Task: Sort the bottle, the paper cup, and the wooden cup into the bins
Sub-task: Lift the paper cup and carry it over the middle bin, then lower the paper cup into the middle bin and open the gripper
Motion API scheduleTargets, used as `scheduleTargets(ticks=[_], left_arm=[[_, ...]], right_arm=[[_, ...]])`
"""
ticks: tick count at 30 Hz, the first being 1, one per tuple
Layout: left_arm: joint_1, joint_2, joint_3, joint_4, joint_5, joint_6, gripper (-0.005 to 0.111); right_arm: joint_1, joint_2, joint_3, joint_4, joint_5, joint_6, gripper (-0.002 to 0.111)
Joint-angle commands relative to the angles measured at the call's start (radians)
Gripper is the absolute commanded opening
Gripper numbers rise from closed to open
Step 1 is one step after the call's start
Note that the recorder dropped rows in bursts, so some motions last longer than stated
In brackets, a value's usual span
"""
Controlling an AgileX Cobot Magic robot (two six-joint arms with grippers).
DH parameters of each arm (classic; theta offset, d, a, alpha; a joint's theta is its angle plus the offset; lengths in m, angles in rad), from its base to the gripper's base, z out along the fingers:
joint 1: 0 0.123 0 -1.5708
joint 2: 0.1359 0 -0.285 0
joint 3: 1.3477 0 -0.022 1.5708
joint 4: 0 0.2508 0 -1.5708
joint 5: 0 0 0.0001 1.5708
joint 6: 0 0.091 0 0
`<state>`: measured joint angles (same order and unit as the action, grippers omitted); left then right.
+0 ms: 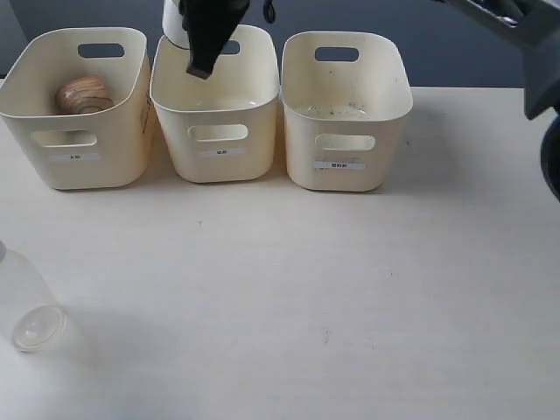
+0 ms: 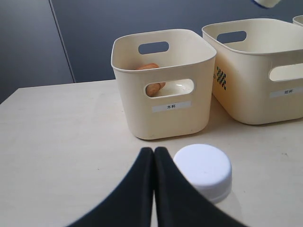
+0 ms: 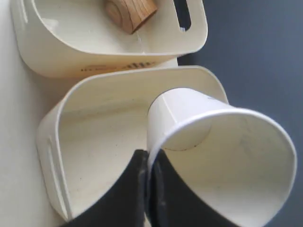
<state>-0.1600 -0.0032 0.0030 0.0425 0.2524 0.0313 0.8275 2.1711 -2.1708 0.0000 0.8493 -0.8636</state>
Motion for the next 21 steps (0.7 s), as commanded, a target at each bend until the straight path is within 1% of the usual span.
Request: scheduleTargets(ticks=[1,9,19,21], left_arm=[[-0.003,0.003,-0.003,0.0,-0.014,-0.003,0.0],[-0.003,0.003,-0.003,0.0,-0.014,-0.003,0.0],[-0.003,0.003,-0.003,0.0,-0.014,-0.003,0.0],[-0.003,0.003,-0.003,0.0,-0.014,-0.003,0.0]], right_arm=[[-0.058,0.08,0.002,0.033,-0.02,0.04,-0.001],[-0.061,0.165,0.002,0.026,-0.023,0.053,-0.001],[-0.061,0.169,0.002,0.009,-0.023,0.053,-0.001],[-0.061,0.169,0.002,0.008,-0.023,0.053,0.003]])
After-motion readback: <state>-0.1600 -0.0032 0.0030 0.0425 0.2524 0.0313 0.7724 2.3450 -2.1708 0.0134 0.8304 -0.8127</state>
